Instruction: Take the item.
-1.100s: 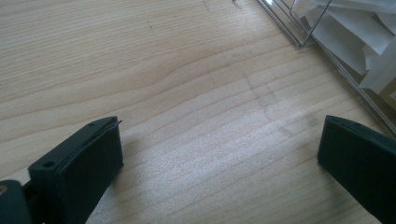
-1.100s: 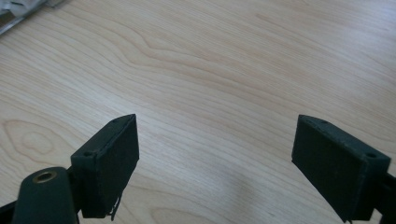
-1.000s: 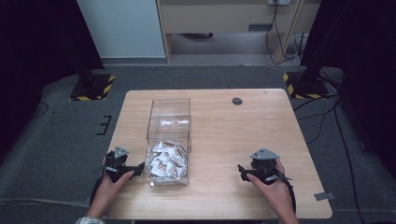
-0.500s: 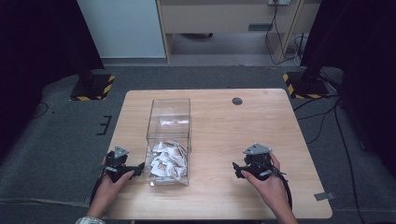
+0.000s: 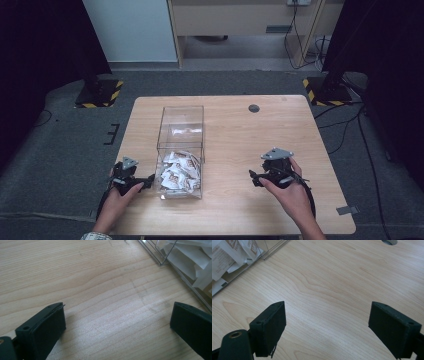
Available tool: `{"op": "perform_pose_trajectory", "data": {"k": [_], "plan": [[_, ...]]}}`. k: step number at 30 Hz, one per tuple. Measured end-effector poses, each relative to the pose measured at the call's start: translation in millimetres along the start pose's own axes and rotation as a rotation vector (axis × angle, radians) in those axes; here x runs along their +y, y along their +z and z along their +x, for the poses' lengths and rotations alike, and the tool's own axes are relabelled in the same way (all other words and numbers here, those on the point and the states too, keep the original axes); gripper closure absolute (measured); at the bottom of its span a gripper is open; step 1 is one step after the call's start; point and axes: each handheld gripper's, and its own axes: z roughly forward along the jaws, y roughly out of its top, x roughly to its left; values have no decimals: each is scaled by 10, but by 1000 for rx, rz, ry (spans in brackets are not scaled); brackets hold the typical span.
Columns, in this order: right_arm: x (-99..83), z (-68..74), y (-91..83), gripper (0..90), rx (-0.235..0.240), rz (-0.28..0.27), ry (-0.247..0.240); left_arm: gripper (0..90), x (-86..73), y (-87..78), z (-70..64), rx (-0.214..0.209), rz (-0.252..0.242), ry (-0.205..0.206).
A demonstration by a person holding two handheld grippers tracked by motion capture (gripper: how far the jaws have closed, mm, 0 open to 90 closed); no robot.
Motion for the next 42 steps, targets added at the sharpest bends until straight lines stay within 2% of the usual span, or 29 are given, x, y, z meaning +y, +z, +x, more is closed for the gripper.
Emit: {"op": "perform_pose_trajectory", "data": {"k": [7, 12, 18, 21, 30, 34, 42], "plan": [[95, 8, -53, 148, 23, 7, 9, 0, 0, 0, 0, 0, 0, 0], [171, 8, -79, 152, 21, -3, 0, 0, 0, 0, 0, 0, 0, 0], [287, 29, -139, 180, 21, -39, -36, 0, 1, 0, 2, 0, 0, 2], [343, 35, -151, 192, 29, -35, -35, 0, 0, 0, 0, 0, 0, 0], [469, 105, -164, 235, 35, -29, -72, 0, 0, 0, 0, 0, 0, 0], [536, 126, -168, 288, 42, -32, -86, 0, 0, 0, 0, 0, 0, 0], [625, 128, -172, 338, 59, -28, -104, 0, 0, 0, 0, 0, 0, 0]]}}
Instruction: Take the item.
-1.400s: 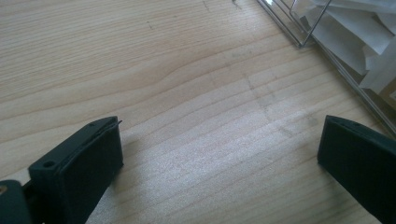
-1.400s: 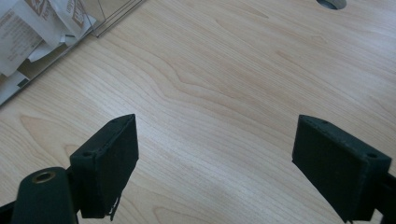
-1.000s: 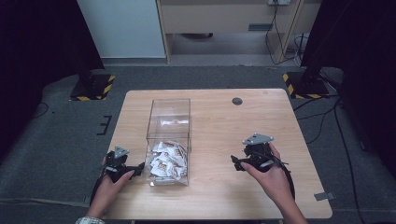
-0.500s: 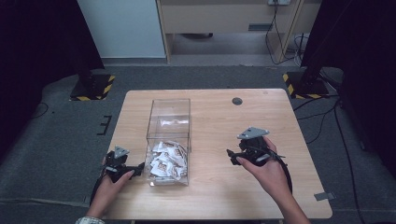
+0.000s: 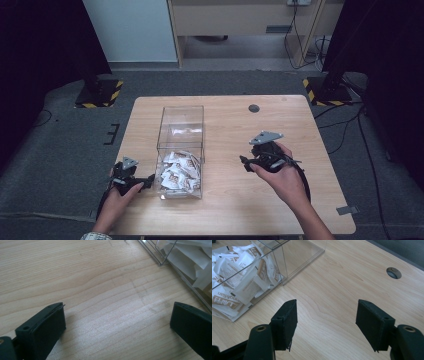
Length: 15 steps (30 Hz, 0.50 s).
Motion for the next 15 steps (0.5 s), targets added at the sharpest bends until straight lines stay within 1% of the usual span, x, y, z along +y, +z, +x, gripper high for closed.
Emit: {"op": "perform_pose_trajectory", "data": {"k": [1, 4, 6, 9, 10, 15], "plan": [[14, 9, -4, 339, 3, 4, 5, 0, 0, 0, 0, 0, 0, 0], [79, 20, -10, 354, 8, 2, -5, 0, 0, 0, 0, 0, 0, 0], [91, 20, -10, 355, 7, -1, -9, 0, 0, 0, 0, 0, 0, 0], [135, 34, -13, 362, 26, 1, 1, 0, 0, 0, 0, 0, 0, 0], [165, 46, -21, 363, 27, 1, -8, 0, 0, 0, 0, 0, 0, 0], [213, 46, -28, 362, 25, 1, -11, 0, 0, 0, 0, 0, 0, 0]]}}
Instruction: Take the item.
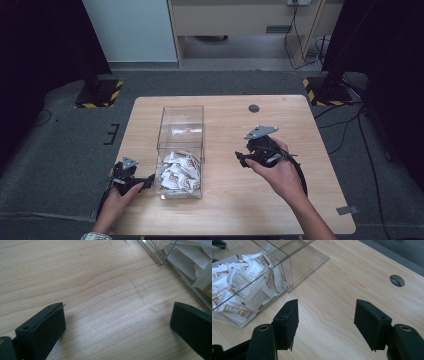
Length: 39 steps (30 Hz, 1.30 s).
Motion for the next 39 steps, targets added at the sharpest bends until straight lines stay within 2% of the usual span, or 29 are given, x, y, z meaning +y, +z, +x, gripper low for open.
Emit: {"op": "perform_pose_trajectory", "data": {"k": [8, 16, 28, 32, 39], "plan": [[110, 0, 9, 351, -5, 2, -11, 0, 0, 0, 0, 0, 0, 0], [221, 49, 81, 383, 12, -3, -26, 0, 0, 0, 0, 0, 0, 0], [412, 186, 255, 405, 25, 4, -50, 0, 0, 0, 0, 0, 0, 0], [472, 242, 296, 393, 27, 0, -41, 0, 0, 0, 0, 0, 0, 0], [525, 329, 379, 381, 35, 12, -59, 0, 0, 0, 0, 0, 0, 0]]}}
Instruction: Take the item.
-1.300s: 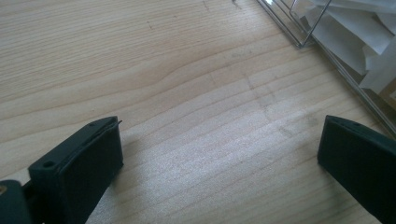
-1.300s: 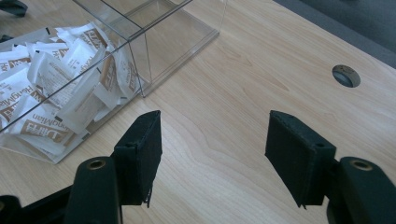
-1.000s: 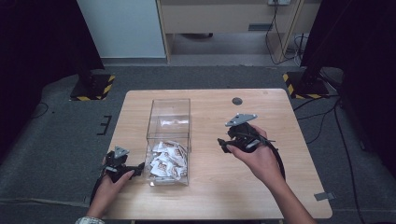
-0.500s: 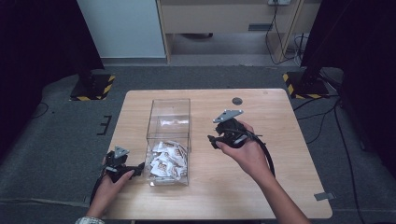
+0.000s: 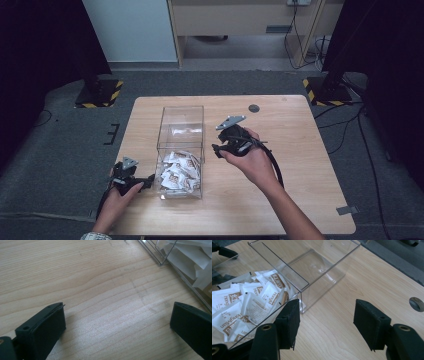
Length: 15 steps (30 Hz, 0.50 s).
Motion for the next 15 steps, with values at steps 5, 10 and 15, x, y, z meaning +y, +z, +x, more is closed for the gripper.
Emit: {"op": "perform_pose_trajectory", "data": {"k": [5, 10, 15], "plan": [[33, 55, 75, 419, 20, 0, -12, 0, 0, 0, 0, 0, 0, 0], [87, 100, 120, 452, 33, 1, -23, 0, 0, 0, 0, 0, 0, 0], [160, 150, 115, 495, 45, -18, -35, 0, 0, 0, 0, 0, 0, 0]]}}
